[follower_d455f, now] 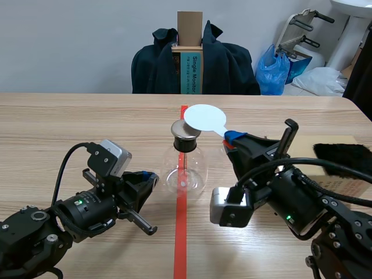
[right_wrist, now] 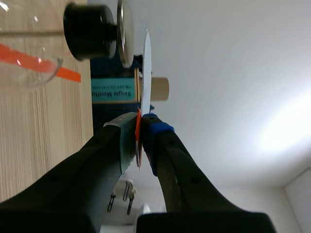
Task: Do the electroscope experiment.
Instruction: 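Move the plate toward and away from the electroscope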
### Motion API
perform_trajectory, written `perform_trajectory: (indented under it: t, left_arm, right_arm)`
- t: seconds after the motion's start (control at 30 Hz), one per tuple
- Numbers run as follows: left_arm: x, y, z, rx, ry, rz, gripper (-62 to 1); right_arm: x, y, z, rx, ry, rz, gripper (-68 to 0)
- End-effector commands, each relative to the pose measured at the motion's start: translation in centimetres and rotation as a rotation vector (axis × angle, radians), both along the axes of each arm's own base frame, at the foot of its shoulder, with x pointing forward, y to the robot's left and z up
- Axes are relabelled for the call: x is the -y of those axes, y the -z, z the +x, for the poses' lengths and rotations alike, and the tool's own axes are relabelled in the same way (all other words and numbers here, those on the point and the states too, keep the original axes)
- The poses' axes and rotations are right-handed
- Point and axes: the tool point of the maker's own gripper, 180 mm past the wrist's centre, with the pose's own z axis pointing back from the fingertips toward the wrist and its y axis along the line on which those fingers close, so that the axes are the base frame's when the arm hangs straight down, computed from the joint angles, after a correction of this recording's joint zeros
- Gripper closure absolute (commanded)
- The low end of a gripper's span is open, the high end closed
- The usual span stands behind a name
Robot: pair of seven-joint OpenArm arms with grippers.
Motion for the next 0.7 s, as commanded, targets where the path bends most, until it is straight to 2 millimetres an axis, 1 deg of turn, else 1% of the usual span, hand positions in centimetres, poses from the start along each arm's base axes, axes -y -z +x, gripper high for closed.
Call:
perform_trajectory:
  t: [0.0, 0.2, 0.33, 0.43, 0.53, 0.67]
  left_arm:
    - [0.3, -1.3, 0.5, 0.036, -0.003, -0.031, -1.6]
    - [0.3, -1.3, 0.5, 0.036, -0.003, -0.031, -1.7]
    - [0.3, -1.3, 0.5, 0.036, -0.004, -0.031, -1.6]
    - [0.1, -1.2, 0.5, 0.033, -0.003, -0.025, -1.6]
    - [-0.4, -1.3, 0.4, 0.037, 0.001, -0.009, -1.7]
    - [-1.7, -2.5, 0.1, 0.07, -0.003, 0.005, -1.7]
  right_arm:
    - [0.8, -1.2, 1.0, 0.041, 0.036, 0.003, -0.8]
    - [3.5, -1.4, 2.4, 0.047, 0.204, 0.011, -0.8]
    - [4.8, -1.7, 2.4, 0.054, 0.289, 0.018, -0.8]
    - [5.4, -2.0, 1.6, 0.052, 0.334, 0.026, -0.8]
    - [5.6, -2.5, 0.4, 0.051, 0.349, 0.028, -0.8]
    - [5.9, -2.6, -1.3, 0.032, 0.363, 0.023, -0.8]
